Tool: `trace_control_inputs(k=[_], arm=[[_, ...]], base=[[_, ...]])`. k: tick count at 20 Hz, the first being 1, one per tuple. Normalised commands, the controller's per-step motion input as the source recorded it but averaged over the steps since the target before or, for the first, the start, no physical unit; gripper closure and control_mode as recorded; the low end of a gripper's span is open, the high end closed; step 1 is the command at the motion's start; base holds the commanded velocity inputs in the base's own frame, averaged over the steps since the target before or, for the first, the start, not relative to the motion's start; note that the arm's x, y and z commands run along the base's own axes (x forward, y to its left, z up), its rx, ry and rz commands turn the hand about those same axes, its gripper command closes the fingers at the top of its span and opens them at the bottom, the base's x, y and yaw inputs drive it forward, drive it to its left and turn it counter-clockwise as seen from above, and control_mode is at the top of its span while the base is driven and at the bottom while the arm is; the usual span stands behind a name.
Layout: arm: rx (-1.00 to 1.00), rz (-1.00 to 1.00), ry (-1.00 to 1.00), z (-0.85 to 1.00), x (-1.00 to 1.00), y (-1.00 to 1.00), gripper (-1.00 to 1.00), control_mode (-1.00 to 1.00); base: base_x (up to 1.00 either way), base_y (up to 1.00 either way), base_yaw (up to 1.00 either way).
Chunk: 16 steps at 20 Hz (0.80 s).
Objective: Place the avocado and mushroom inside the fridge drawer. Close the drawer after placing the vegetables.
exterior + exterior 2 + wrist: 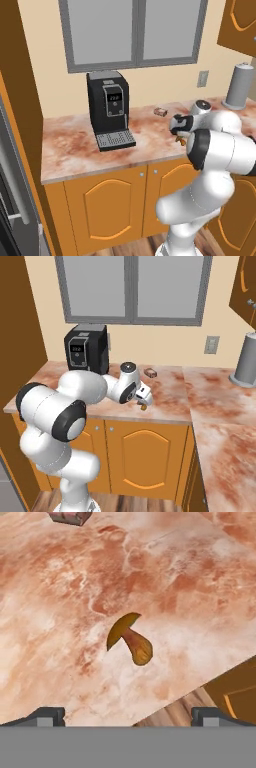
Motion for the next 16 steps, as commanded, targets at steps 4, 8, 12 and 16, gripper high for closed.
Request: trace_control_inputs(k=[4, 8, 12, 16], arm=[[0.02, 0.0, 0.0, -0.17, 0.38, -0.13, -1.0, -1.0], [0.0, 0.0, 0.0, -0.27, 0.32, -0.23, -1.0, -1.0], [0.0, 0.0, 0.0, -0.19, 0.28, -0.02, -1.0, -1.0], [0.0, 0.0, 0.0, -0.27, 0.15, 0.0, -1.0, -1.0]], base=[[0.0, 0.0, 0.0], [0.0, 0.0, 0.0], [0.0, 0.0, 0.0], [0.0, 0.0, 0.0]])
